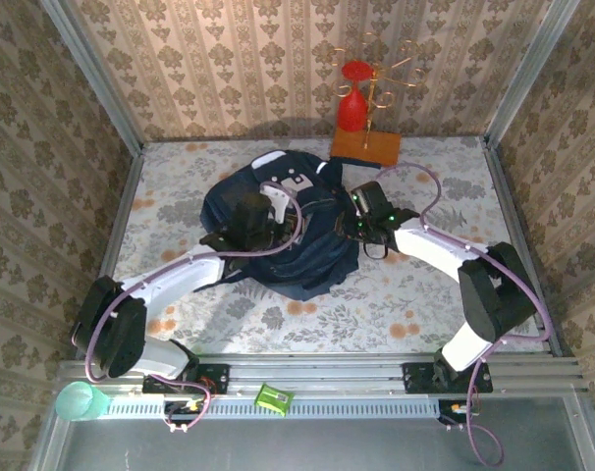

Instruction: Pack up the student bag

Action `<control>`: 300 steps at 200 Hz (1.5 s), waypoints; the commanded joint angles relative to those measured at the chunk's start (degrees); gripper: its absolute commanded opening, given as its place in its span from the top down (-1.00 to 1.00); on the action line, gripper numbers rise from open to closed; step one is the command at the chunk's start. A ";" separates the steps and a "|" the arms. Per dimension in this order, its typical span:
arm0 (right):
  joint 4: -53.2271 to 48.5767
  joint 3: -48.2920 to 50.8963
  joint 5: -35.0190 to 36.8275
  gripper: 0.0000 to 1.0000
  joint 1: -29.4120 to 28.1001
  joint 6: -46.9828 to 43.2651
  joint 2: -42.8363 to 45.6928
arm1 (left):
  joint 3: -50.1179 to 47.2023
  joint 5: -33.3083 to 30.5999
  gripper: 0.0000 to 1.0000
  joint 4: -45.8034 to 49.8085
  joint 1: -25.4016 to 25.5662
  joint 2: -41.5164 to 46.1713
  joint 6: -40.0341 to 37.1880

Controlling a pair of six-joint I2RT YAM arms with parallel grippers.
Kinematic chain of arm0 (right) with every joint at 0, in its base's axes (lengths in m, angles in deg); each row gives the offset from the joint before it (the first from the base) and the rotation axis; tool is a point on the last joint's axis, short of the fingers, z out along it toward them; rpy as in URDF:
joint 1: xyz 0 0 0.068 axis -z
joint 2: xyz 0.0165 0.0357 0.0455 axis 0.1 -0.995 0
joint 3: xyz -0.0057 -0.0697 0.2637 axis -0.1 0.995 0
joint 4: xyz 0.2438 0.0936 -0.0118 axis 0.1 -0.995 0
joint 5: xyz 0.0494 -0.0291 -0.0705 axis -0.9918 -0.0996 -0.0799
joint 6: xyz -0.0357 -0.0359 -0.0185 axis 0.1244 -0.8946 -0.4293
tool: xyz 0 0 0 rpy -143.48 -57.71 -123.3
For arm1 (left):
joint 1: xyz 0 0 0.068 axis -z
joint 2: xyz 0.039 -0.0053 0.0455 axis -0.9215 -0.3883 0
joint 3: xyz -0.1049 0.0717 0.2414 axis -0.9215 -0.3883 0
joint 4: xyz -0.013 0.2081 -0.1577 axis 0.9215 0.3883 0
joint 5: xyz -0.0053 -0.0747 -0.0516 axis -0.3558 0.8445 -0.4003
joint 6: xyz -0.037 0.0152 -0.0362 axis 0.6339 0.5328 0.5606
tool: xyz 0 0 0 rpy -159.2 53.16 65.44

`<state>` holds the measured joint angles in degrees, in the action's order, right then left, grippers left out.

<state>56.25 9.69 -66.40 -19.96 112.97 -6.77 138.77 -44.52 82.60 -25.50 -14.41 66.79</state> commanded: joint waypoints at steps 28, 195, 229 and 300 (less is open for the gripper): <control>-0.62 -8.02 -7.46 0.40 5.63 -5.94 -3.98 | 1.91 -2.26 0.54 1.65 3.52 -4.03 1.82; 12.78 2.89 -8.94 -0.27 -13.70 -1.48 1.82 | -5.30 11.91 -0.48 5.24 -23.36 2.51 9.19; 9.97 0.37 -6.50 -0.25 -12.62 -1.84 -1.57 | -4.33 15.90 -0.17 3.21 -23.32 -1.72 9.29; 1.68 -5.81 -5.14 -0.02 -7.22 -7.35 -5.82 | -9.32 23.13 0.61 -1.65 -21.25 -3.03 11.56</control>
<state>62.26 6.78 -73.92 -29.29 109.08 -10.90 131.25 -27.42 83.75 -48.43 -16.82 76.85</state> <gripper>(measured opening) 0.516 0.242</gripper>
